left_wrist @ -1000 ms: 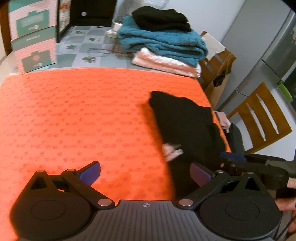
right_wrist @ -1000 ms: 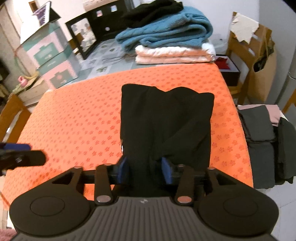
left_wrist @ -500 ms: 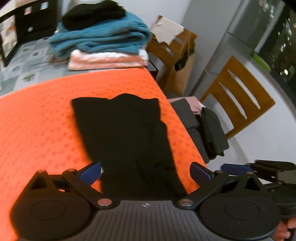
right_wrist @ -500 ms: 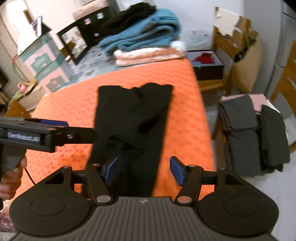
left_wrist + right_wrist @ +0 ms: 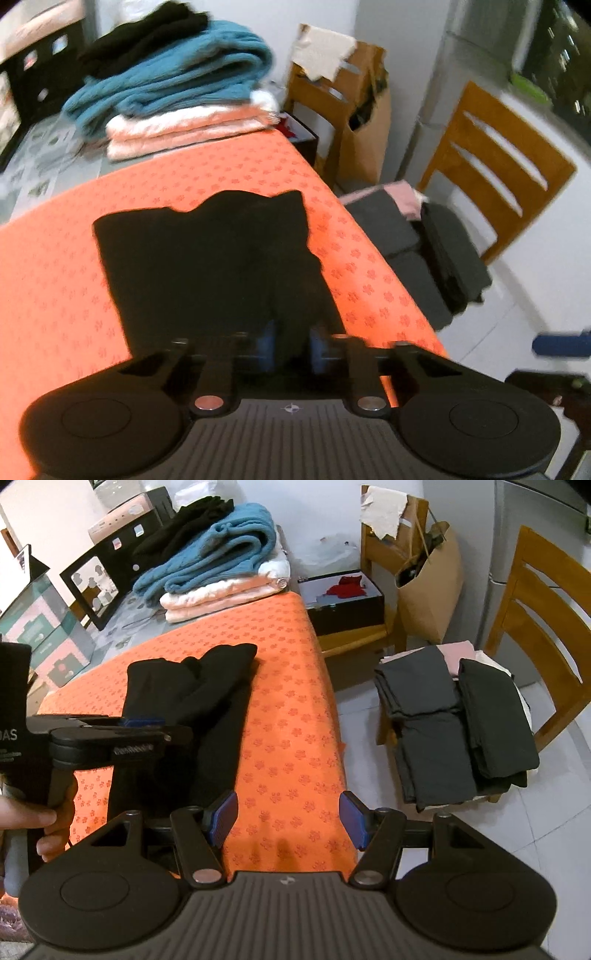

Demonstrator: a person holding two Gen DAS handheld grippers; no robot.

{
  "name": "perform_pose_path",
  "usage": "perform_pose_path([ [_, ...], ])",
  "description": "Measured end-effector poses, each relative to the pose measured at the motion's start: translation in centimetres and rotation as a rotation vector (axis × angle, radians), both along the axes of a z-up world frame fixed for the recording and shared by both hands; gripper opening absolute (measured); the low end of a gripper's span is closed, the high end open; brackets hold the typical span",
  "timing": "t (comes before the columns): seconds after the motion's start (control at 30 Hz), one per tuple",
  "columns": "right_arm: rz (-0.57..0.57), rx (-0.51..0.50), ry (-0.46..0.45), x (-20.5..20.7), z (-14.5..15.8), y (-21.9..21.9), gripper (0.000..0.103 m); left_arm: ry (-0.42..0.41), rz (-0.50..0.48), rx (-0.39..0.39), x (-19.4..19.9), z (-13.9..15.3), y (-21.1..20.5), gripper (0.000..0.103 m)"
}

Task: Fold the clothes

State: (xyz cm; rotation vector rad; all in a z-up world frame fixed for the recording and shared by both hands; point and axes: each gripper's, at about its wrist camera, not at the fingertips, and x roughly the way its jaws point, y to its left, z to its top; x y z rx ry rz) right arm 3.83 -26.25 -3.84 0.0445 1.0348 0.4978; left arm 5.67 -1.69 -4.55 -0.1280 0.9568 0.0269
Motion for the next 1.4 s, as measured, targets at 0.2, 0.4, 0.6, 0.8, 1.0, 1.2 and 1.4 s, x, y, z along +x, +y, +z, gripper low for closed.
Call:
perform_pose_path([
  [0.2, 0.017, 0.026, 0.022, 0.1, 0.2, 1.7, 0.067, -0.064, 0.150, -0.100, -2.6, 2.6, 5.3, 0.012],
  [0.4, 0.086, 0.036, 0.026, -0.1, 0.3, 5.5, 0.067, -0.058, 0.313, -0.112, -6.4, 4.0, 11.9, 0.012],
  [0.6, 0.166, 0.030, 0.032, -0.5, 0.1, 9.5, 0.067, 0.014, 0.507, -0.066, -9.9, 2.3, 18.3, 0.012],
  [0.8, 0.280, -0.029, -0.018, -1.0, -0.5, 14.2, 0.067, 0.056, 0.644, -0.084, -13.5, 1.6, 22.9, 0.013],
  [1.0, 0.414, -0.143, -0.093, -1.1, -2.3, 19.3, 0.067, 0.053, 0.634, -0.102, -15.1, 2.2, 22.9, 0.019],
  [1.2, 0.472, -0.202, -0.137, -0.6, -3.3, 20.8, 0.020, 0.052, 0.584, -0.119, -15.4, 2.5, 21.5, 0.038],
  [1.4, 0.372, -0.156, -0.164, 0.5, -1.5, 17.6, 0.007, 0.050, 0.483, -0.133, -14.3, 2.8, 19.1, 0.050],
])
